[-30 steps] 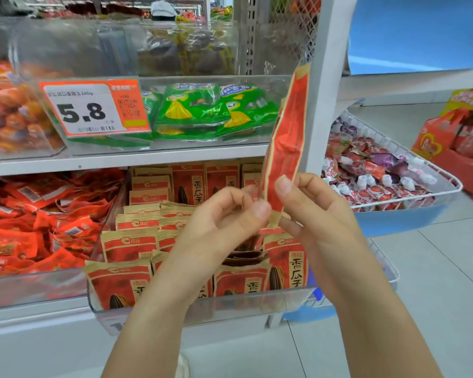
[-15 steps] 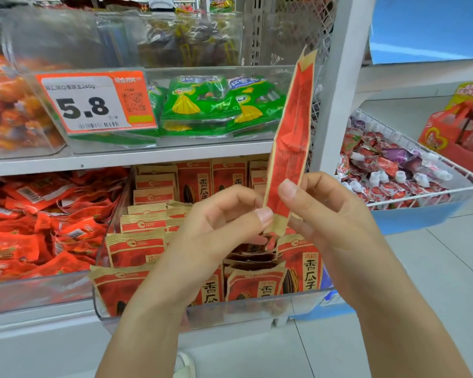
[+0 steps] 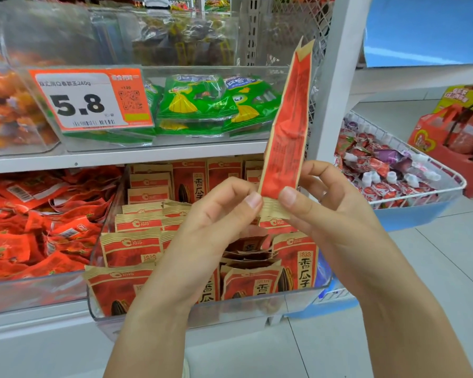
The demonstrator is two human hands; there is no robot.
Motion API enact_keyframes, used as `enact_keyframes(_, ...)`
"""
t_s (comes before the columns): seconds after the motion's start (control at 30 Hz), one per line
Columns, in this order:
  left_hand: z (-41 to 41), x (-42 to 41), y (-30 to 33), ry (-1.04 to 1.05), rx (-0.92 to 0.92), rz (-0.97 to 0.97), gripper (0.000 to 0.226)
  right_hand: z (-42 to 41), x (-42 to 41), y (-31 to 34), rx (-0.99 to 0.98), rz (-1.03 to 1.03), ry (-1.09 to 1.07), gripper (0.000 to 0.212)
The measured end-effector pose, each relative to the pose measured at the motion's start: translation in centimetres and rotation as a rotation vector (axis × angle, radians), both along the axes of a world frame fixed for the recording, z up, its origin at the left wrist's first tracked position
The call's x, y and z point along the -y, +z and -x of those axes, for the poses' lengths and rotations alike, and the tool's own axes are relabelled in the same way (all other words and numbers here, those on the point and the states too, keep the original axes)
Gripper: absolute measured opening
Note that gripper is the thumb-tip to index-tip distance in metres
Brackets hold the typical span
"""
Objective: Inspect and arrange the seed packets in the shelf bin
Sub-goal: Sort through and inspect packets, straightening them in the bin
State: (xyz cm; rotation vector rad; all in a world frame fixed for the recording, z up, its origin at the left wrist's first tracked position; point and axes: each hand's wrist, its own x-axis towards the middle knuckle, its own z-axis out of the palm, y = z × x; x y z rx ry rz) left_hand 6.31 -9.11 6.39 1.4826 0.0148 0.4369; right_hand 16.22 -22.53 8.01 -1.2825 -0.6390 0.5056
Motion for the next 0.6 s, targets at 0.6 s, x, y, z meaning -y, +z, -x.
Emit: enact_keyframes(0.6, 0.2, 1.0, 0.7, 0.226, -0.042, -0.048, 0.043, 1.0, -1.2, -0.6, 0.522, 0.294, -0.116, 0.095)
